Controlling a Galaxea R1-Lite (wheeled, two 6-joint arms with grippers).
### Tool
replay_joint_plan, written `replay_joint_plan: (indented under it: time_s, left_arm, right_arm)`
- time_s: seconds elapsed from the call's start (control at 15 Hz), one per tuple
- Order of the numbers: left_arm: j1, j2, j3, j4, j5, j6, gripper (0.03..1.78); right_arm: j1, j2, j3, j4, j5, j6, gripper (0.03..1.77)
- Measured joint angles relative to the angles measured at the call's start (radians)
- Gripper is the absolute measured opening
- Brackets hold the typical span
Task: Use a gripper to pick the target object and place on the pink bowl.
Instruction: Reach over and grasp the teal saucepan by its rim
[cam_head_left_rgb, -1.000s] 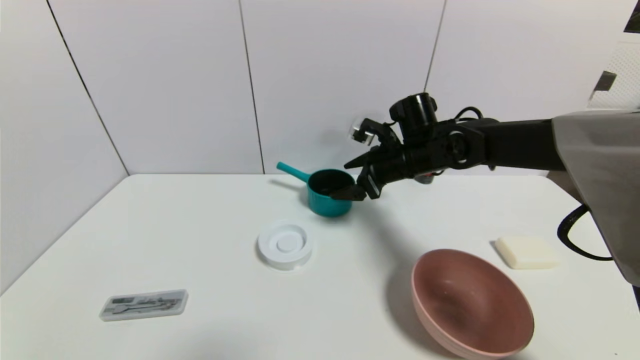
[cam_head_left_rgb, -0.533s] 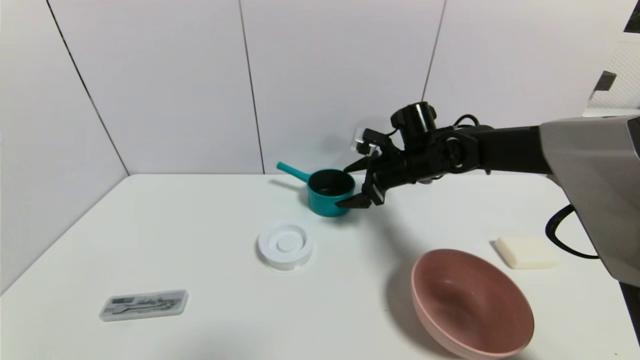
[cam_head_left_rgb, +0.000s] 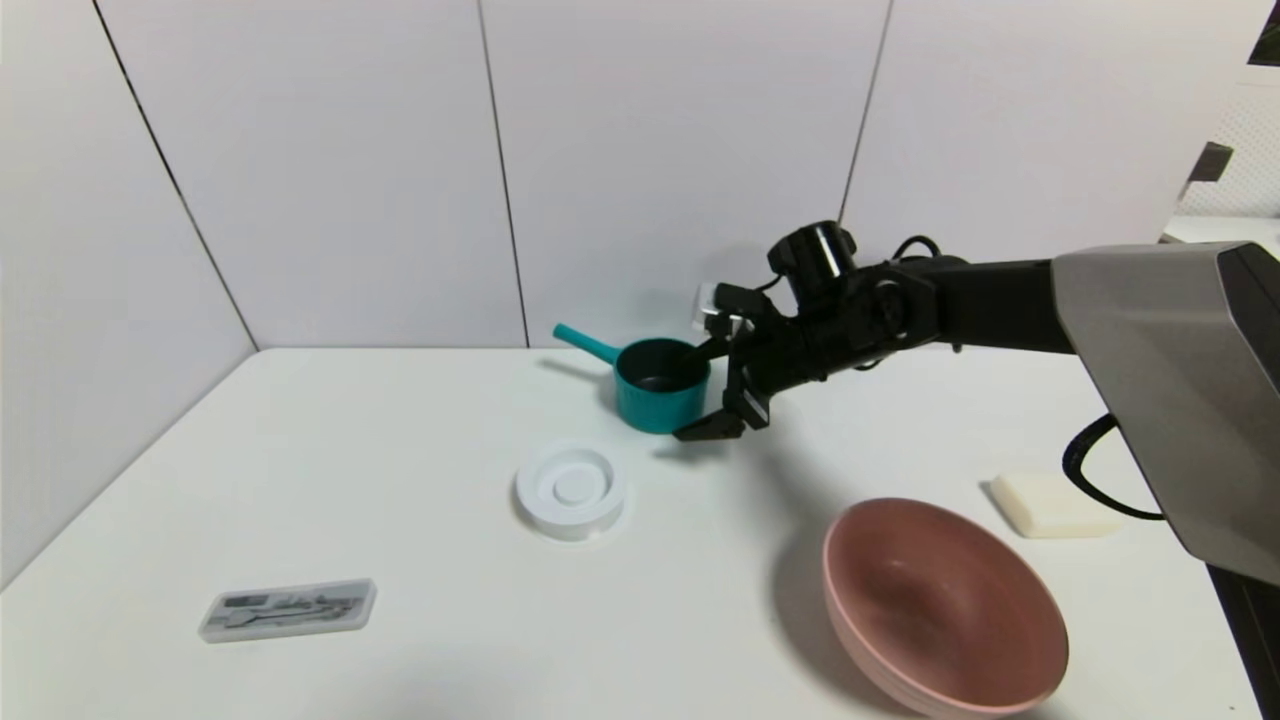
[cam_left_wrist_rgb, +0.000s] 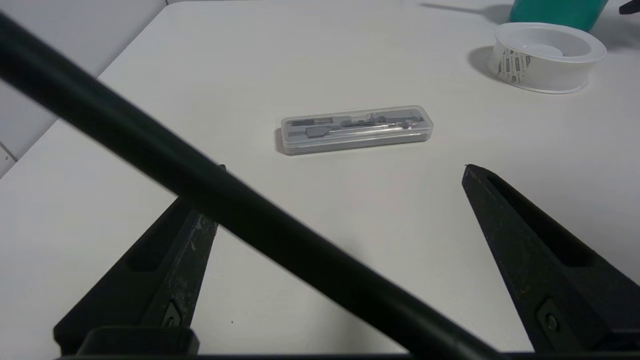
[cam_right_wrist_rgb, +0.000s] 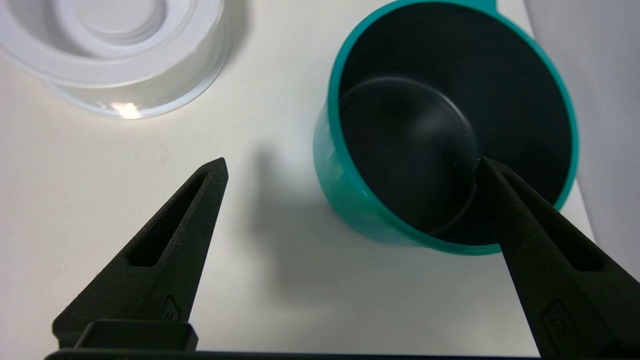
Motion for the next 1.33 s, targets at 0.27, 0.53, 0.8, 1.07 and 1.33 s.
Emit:
replay_joint_plan:
  time_s: [0.27, 0.53, 0.8, 1.07, 1.33]
  left_arm:
    - [0.000, 0.000, 0.000, 0.000, 0.000, 0.000, 1.69]
    - [0.000, 0.000, 0.000, 0.000, 0.000, 0.000, 1.69]
    - [0.000, 0.000, 0.000, 0.000, 0.000, 0.000, 1.69]
    - [0.000, 0.000, 0.000, 0.000, 0.000, 0.000, 1.69]
    - [0.000, 0.000, 0.000, 0.000, -0.001, 0.000, 1.69]
  right_arm:
    - [0.017, 0.000, -0.005, 0.047, 0.000, -0.007, 1.71]
    - [0.030, 0.002, -0.006, 0.049, -0.001, -0.015, 1.71]
    - [0.041, 0.017, -0.005, 0.061, -0.003, -0.046, 1.71]
    - [0.047, 0.036, -0.009, 0.092, -0.006, -0.109, 1.71]
    - [0.047, 0.037, -0.014, 0.123, -0.007, -0.137, 1.71]
